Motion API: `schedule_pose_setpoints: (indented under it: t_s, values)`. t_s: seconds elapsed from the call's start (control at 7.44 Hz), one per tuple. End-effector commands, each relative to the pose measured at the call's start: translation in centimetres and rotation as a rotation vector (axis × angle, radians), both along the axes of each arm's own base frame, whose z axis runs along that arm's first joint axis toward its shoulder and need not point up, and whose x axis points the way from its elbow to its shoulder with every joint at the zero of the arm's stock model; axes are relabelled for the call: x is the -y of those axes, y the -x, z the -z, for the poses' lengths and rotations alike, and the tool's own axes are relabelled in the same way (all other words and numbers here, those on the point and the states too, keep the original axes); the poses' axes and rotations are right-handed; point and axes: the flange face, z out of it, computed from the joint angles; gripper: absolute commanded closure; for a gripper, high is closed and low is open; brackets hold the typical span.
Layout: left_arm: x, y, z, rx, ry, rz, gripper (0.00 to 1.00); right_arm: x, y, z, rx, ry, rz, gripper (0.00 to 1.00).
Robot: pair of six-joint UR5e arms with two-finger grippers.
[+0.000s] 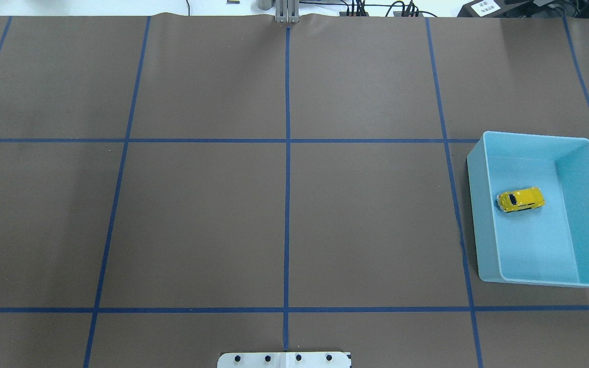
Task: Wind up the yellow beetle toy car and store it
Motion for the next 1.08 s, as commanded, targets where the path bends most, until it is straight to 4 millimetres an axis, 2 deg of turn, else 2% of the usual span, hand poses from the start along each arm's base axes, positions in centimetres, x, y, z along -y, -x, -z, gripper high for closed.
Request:
schedule_pose_setpoints:
  t_s: [0.0, 0.13, 0.27, 0.4, 0.54, 0.94]
  values:
    - [0.0, -0.1, 0.0, 0.000, 0.002, 0.000, 0.00, 0.2, 0.1, 0.1, 0.003, -0.002, 0.001, 0.01]
    - [0.0, 0.0, 0.0, 0.002, 0.002, 0.002, 0.00, 0.3, 0.1, 0.3, 0.003, -0.008, 0.001, 0.01]
    - [0.0, 0.0, 0.1, 0.000, 0.000, 0.002, 0.00, 1.0, 0.1, 1.4, 0.006, -0.028, -0.001, 0.01]
    - [0.0, 0.0, 0.1, 0.002, 0.000, 0.002, 0.00, 2.7, 0.1, 3.1, 0.008, -0.062, -0.001, 0.01]
    - [0.0, 0.0, 0.1, 0.002, 0.000, 0.002, 0.00, 3.1, 0.1, 3.9, 0.009, -0.081, 0.000, 0.01]
    - [0.0, 0.0, 0.1, 0.003, 0.000, 0.003, 0.00, 2.9, 0.0, 3.7, 0.003, -0.085, 0.008, 0.01]
